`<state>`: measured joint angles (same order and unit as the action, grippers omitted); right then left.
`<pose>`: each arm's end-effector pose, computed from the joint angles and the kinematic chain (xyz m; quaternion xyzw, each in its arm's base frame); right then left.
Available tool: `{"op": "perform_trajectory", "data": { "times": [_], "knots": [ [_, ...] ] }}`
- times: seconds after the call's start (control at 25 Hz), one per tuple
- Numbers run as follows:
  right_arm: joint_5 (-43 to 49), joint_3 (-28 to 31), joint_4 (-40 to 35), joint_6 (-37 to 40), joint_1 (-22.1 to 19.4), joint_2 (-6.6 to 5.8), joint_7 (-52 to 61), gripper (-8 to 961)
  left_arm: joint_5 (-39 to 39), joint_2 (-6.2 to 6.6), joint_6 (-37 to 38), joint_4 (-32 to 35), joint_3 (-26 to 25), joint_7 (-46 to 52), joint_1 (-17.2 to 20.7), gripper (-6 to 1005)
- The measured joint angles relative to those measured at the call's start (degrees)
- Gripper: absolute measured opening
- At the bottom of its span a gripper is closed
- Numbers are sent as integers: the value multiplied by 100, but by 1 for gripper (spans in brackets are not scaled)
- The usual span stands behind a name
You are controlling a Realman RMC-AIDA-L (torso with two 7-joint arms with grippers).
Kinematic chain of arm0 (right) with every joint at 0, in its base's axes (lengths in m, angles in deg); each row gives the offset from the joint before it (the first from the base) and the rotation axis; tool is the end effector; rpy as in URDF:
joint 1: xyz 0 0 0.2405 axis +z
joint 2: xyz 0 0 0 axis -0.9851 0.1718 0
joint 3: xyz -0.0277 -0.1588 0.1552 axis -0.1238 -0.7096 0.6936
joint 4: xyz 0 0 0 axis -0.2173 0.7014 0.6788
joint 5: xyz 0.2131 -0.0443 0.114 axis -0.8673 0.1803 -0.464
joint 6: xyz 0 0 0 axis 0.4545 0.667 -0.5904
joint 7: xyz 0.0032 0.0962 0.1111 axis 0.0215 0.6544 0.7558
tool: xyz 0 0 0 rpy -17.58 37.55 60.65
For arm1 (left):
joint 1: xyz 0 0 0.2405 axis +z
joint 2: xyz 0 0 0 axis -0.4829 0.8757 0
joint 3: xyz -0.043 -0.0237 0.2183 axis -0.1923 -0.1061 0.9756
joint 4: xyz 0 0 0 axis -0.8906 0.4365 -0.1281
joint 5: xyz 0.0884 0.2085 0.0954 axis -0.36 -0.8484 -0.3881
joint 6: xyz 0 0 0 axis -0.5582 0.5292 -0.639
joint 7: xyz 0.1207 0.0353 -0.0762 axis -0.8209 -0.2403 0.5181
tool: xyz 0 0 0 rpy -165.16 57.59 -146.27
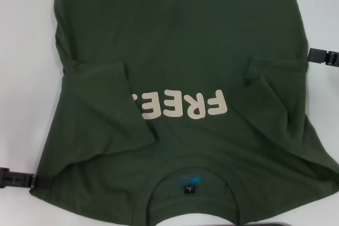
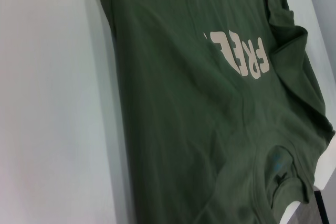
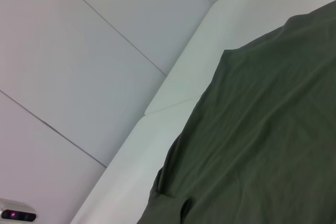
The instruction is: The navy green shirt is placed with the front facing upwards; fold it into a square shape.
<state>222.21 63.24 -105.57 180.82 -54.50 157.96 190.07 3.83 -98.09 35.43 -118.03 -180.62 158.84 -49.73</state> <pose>0.3391 0.2803 0.0983 -0.8013 0.5027 0.3046 0.1117 -0.3495 0.2415 0.0721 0.7940 0.6043 0.0578 0.0334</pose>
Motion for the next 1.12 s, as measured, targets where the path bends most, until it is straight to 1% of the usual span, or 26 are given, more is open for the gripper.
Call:
{"op": "perform_trajectory", "data": {
  "times": [0.24,0.4,0.72,1.12],
  "knots": [
    [0,1,-1,-1,15,0,0,701,-2,58,18,-11,-1,63,41,900],
    [0,1,-7,-1,16,-1,0,701,-9,73,17,0,0,81,46,900],
    [0,7,-9,0,15,-9,0,702,-201,75,-81,20,0,151,32,900],
    [0,-11,-7,0,48,-23,0,702,-242,66,-123,19,-6,173,6,900]
  ]
}}
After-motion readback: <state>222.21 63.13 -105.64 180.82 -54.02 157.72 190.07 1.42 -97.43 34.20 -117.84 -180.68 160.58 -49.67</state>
